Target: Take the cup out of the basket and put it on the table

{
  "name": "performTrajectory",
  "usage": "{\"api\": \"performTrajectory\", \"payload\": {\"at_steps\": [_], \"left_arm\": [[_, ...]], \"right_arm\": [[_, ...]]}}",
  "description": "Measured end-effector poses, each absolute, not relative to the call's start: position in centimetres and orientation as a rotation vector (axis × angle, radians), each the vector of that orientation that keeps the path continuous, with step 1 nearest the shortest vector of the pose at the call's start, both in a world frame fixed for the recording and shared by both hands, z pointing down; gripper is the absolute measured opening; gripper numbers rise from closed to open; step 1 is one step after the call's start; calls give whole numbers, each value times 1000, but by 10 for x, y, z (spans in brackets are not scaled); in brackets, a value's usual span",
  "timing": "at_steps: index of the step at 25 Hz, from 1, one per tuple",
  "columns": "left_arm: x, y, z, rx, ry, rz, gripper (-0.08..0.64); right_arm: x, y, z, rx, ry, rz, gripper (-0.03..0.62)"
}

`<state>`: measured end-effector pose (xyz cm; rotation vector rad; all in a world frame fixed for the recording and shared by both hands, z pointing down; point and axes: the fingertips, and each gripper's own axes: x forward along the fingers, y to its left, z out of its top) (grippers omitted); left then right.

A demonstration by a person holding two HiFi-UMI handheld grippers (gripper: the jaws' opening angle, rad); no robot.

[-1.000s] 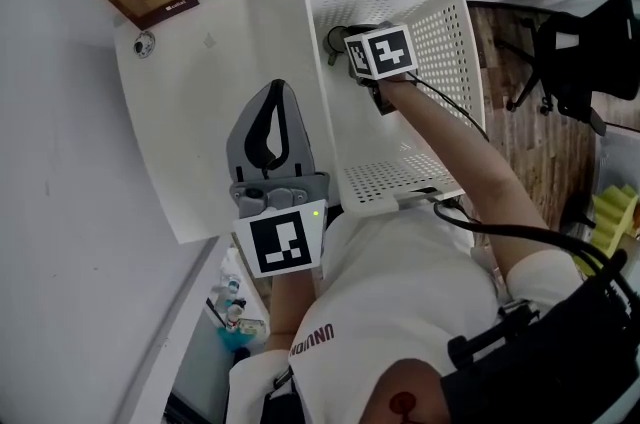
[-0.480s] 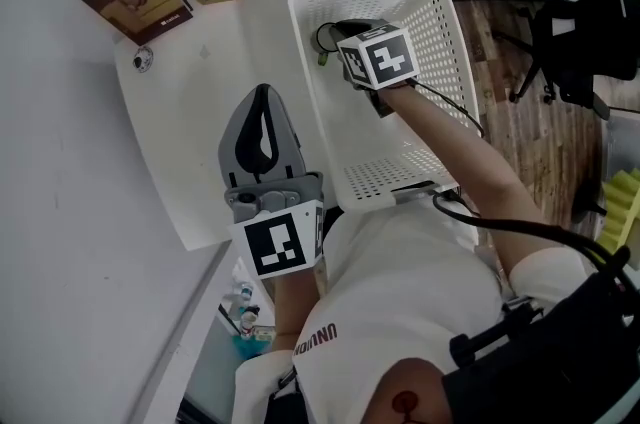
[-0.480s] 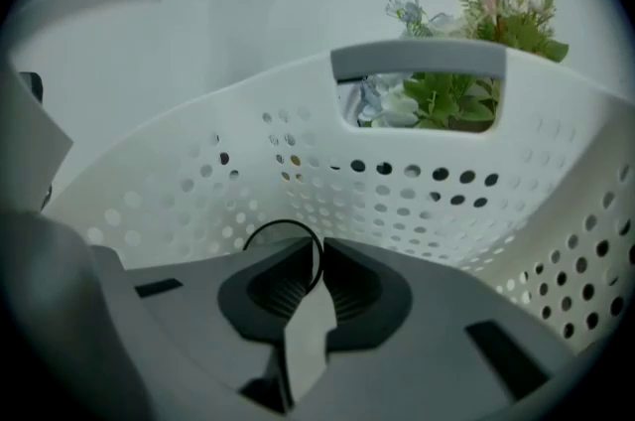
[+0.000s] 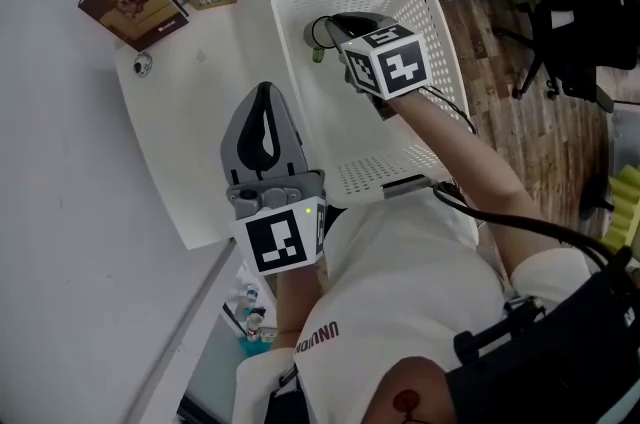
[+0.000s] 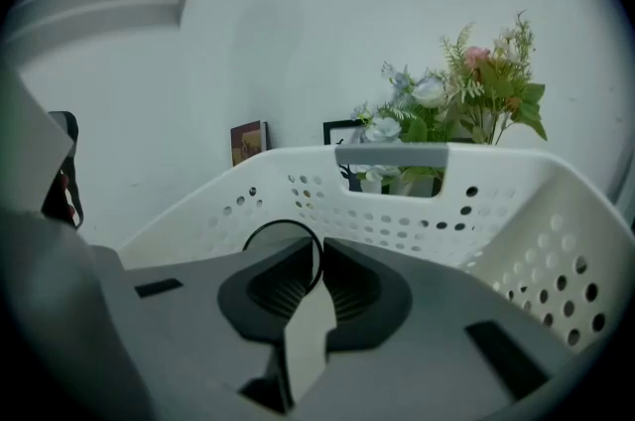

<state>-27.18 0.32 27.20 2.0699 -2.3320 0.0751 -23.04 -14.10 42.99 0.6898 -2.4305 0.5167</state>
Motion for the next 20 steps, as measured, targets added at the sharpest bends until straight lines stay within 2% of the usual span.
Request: {"api": "performTrajectory", "payload": {"at_steps": [20], "left_arm": [[-236, 0, 260, 2135, -2316, 99, 11]], "right_arm": [[-201, -128, 375, 707, -2600, 465, 46]]}}
